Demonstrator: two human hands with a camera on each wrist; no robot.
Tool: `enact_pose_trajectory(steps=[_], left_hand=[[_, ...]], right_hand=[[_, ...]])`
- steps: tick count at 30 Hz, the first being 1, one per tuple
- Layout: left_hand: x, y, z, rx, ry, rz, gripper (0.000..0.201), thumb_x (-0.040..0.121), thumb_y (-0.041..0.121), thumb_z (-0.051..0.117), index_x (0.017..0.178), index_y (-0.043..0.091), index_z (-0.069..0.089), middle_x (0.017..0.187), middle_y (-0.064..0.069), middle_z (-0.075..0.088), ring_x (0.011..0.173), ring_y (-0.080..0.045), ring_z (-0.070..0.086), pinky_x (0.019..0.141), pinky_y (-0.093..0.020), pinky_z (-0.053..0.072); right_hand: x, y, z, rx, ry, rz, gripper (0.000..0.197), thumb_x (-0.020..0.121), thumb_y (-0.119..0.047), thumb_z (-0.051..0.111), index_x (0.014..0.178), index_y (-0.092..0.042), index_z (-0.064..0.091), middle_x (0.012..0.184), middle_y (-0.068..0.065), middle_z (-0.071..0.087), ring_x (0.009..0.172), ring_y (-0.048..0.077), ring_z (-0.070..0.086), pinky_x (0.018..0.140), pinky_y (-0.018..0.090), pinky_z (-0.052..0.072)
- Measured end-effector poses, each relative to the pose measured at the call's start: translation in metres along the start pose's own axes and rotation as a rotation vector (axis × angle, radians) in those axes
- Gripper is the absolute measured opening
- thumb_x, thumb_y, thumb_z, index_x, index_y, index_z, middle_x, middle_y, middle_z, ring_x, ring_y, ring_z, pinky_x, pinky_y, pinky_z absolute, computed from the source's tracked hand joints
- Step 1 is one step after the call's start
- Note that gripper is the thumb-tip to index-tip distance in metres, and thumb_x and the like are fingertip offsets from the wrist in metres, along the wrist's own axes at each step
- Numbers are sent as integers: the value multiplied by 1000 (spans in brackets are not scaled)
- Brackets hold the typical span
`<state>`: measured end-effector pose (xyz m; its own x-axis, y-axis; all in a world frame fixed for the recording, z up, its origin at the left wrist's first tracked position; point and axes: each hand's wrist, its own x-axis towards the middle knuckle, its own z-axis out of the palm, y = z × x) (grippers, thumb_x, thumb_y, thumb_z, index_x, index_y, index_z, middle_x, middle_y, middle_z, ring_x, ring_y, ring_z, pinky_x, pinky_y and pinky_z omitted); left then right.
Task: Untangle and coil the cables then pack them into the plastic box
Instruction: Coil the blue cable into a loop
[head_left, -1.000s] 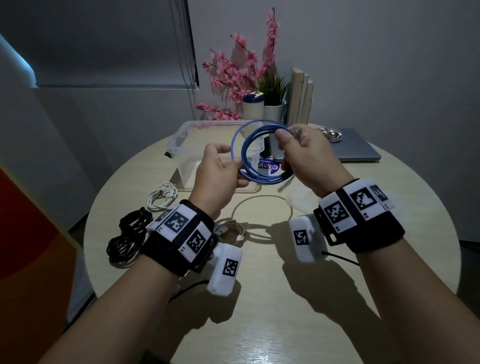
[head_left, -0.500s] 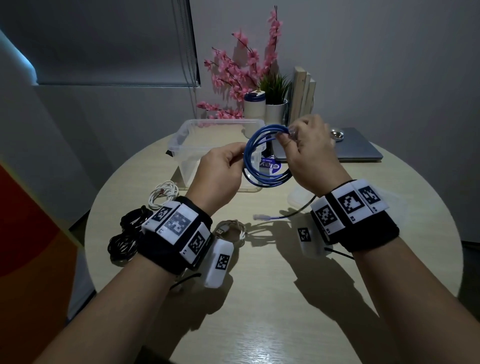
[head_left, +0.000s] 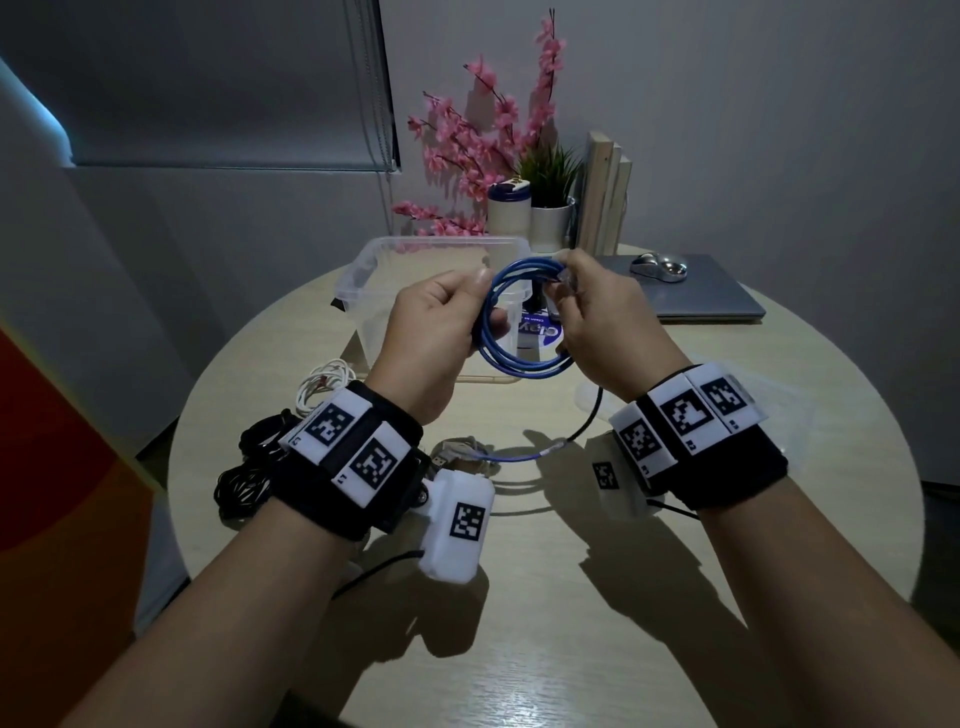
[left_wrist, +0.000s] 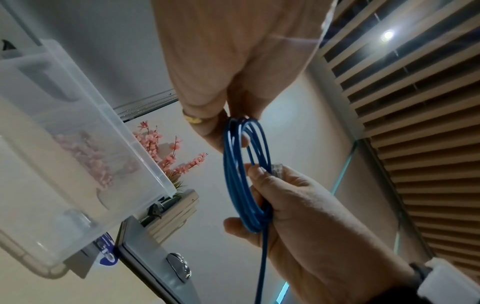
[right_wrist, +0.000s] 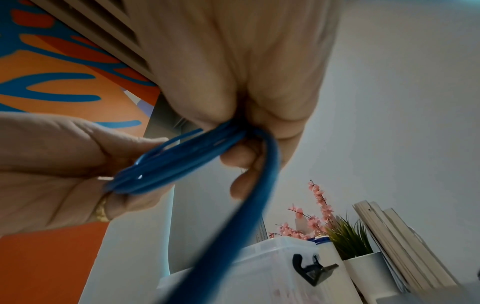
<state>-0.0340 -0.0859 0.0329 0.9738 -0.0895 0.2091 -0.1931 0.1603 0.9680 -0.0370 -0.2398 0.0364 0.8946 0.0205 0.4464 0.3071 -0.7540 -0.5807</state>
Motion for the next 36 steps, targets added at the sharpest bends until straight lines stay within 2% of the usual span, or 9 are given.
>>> enact_pose_trajectory(steps=[3, 6, 9, 14, 18, 24, 27, 31, 36], left_hand=[[2, 0, -2, -26, -13, -22, 25, 99, 14, 48, 110, 0, 65, 72, -5, 57, 68, -13, 55, 68, -21, 52], [0, 4, 1, -28, -35, -61, 28, 100, 22, 46, 102, 2, 66, 70, -4, 54, 58, -9, 51, 63, -21, 51], [-1, 8, 3, 42, -87, -196, 36, 101, 36, 40, 94, 10, 64, 66, -1, 52, 53, -10, 42, 52, -22, 41], [0, 11, 1, 235, -145, -309, 45, 103, 39, 34, 83, 8, 61, 58, 2, 35, 53, -12, 30, 55, -26, 31], [0, 10, 1, 225, -172, -266, 39, 103, 36, 34, 72, 16, 47, 49, 9, 32, 49, -10, 28, 53, -25, 30], [0, 1, 0, 437, -171, -101, 36, 102, 33, 40, 69, 19, 48, 64, 4, 39, 57, -12, 33, 57, -29, 31], [-4, -4, 3, 439, -177, -24, 38, 101, 31, 42, 65, 21, 50, 54, 11, 42, 55, -13, 33, 55, -29, 29], [-2, -6, 8, 371, -136, 36, 38, 100, 35, 43, 66, 19, 48, 59, 0, 36, 53, -15, 33, 51, -27, 31], [-2, -8, 10, 343, -111, 92, 39, 100, 32, 44, 64, 24, 53, 49, 7, 39, 48, -15, 36, 49, -27, 33]], right_hand=[[0, -1, -1, 3, -38, 1, 27, 100, -14, 41, 125, -16, 51, 93, -6, 54, 82, 11, 50, 67, 20, 34], [-1, -3, 0, -11, -61, -26, 25, 99, -16, 42, 122, -15, 53, 93, -1, 57, 76, 16, 53, 67, 28, 40], [-3, -3, 3, -35, -77, -52, 24, 99, -18, 44, 120, -16, 57, 89, 2, 58, 71, 16, 50, 64, 24, 31], [-7, -7, 6, 22, -157, -75, 26, 98, -17, 46, 121, -17, 58, 96, 1, 63, 85, 13, 55, 60, 20, 37], [-5, -7, 2, 210, -195, 8, 22, 98, -26, 47, 113, -15, 59, 68, -4, 57, 56, 1, 55, 52, 13, 40], [-5, -10, -4, 516, -203, 106, 29, 99, -31, 43, 109, -6, 54, 77, 6, 64, 68, 20, 68, 70, 44, 57], [-3, -11, -3, 583, -216, 144, 28, 98, -31, 45, 107, -5, 49, 74, 15, 61, 59, 29, 63, 67, 58, 55], [-3, -11, 2, 613, -185, 153, 31, 97, -40, 41, 96, -9, 41, 58, 4, 42, 43, 17, 43, 52, 43, 47], [-1, -5, 5, 675, -102, 168, 40, 100, -39, 39, 80, -6, 49, 54, 5, 40, 41, 16, 37, 47, 31, 35]])
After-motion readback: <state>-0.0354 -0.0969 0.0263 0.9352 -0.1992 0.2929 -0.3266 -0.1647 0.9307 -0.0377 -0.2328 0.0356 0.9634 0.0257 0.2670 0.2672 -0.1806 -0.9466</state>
